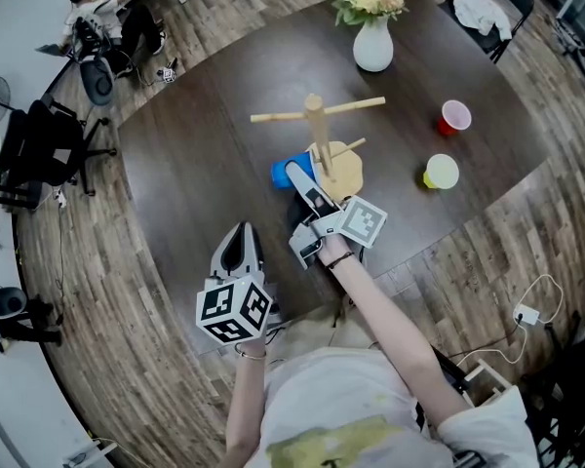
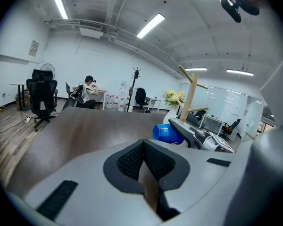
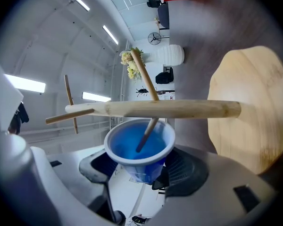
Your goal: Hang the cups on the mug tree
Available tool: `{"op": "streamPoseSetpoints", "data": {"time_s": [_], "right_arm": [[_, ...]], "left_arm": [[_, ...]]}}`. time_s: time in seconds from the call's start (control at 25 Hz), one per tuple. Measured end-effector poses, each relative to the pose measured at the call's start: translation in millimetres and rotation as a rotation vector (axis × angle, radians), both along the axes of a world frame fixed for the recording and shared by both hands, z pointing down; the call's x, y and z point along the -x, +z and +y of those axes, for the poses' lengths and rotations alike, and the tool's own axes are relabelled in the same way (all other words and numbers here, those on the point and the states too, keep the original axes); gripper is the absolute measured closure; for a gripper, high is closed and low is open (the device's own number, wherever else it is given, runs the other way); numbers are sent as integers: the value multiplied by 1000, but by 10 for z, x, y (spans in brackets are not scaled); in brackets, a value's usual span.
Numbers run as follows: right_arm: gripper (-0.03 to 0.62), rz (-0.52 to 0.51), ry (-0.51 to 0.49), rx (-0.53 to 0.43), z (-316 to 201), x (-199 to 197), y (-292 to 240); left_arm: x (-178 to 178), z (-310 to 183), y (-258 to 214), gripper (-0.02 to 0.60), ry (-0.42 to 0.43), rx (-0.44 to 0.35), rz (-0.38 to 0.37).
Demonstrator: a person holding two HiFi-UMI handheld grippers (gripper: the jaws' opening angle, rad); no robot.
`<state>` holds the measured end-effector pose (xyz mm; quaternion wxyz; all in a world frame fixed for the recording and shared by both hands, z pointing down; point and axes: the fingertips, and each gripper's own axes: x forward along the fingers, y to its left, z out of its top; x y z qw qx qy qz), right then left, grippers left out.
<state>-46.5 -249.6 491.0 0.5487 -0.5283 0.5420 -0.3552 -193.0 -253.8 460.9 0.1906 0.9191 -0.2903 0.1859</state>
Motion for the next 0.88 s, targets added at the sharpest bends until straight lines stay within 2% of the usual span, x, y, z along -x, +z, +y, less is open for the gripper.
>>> {"op": "streamPoseSetpoints", "data": {"time_s": [0.16, 0.44, 0.88], "right_arm": [[303, -29, 9, -31, 15, -17, -12], [299, -39, 19, -25, 50, -18, 21], [252, -111, 33, -29, 82, -35, 138]], "left_arm": [[14, -23, 1, 566, -4, 1, -1], [41, -27, -14, 566, 0, 2, 3], [37, -56, -5, 566, 15, 2, 5]]}}
